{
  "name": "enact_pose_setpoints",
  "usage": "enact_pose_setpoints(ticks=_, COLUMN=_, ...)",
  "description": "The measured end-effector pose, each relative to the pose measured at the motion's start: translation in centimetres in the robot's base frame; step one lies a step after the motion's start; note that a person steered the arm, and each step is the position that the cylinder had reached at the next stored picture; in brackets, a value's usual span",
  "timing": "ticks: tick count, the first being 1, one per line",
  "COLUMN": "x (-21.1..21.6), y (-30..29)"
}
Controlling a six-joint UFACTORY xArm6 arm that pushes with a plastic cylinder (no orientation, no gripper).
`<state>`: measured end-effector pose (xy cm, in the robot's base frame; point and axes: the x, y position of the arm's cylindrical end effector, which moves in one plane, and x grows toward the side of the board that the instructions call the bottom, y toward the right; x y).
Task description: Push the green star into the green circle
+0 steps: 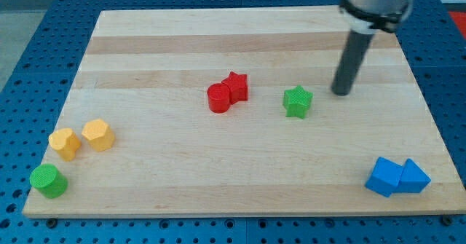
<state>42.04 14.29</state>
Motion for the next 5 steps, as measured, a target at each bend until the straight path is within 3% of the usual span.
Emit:
enact_pose_setpoints(ticks=2, x=7.9, y=-14.6)
enact_pose_setpoints(ticks=3, x=9.8, y=-19.3)
enact_pose_setpoints(ticks=4, x=9.4, y=-18.2)
enact_pose_setpoints(ticks=5, x=7.0, y=-12.2)
